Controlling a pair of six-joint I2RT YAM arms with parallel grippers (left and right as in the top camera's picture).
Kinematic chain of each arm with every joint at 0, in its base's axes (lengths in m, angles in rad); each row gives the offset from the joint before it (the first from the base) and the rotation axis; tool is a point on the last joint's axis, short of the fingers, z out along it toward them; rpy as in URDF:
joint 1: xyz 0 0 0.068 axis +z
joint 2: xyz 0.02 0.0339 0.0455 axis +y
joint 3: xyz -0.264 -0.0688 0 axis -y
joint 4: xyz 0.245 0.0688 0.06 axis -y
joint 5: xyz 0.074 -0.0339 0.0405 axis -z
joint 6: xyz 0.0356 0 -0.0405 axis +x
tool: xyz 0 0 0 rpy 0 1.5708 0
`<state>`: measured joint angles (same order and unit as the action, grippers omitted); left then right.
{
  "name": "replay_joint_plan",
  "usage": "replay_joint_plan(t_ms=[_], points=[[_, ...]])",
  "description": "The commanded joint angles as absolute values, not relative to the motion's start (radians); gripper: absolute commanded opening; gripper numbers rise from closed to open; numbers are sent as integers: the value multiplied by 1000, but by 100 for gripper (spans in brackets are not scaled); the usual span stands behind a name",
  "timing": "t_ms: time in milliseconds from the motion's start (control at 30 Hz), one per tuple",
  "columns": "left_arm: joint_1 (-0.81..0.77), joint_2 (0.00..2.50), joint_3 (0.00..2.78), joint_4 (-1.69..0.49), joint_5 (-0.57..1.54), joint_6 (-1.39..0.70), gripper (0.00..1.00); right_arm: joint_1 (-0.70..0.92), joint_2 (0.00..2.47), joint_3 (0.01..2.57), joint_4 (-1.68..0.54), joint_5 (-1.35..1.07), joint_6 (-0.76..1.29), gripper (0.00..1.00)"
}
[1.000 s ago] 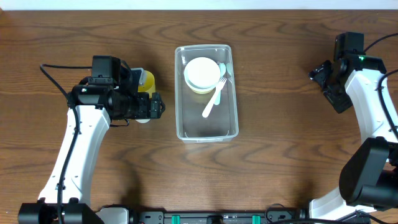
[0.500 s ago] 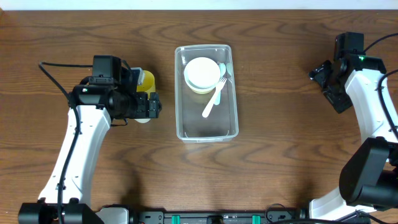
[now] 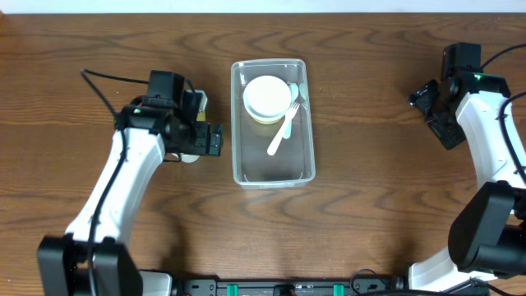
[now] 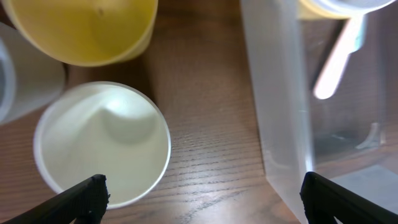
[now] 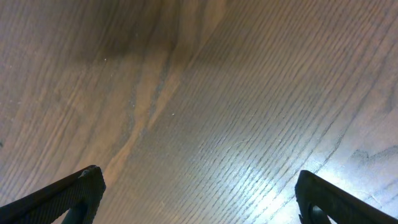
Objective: Pack container
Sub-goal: 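Move the left gripper to the white cup and grasp its rim, then carry the white cup into the container and release it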
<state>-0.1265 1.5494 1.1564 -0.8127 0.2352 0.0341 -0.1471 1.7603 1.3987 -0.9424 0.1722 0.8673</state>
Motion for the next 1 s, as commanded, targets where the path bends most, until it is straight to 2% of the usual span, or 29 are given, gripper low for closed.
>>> replay_joint_plan(t_ms=[0, 200, 267, 400, 633, 733, 967], points=[[-128, 1595, 1176, -812, 216, 47, 98, -149, 1758, 1398, -943, 179, 886, 99], [-128, 1641, 1176, -810, 215, 40, 97, -149, 1758, 1398, -943, 179, 886, 99], [-128, 1654, 1176, -809, 215, 41, 93, -149, 1758, 1398, -943, 179, 886, 99], [-128, 1680, 1176, -808, 210, 41, 78, -149, 1758, 1398, -943, 179, 886, 99], [-129, 1737, 1176, -810, 170, 40, 74, -149, 1758, 1398, -943, 179, 886, 99], [-129, 1748, 1176, -809, 170, 40, 64, -149, 1758, 1398, -943, 179, 886, 99], [-129, 1748, 1176, -817, 170, 14, 47, -149, 1758, 1398, -943, 179, 886, 99]])
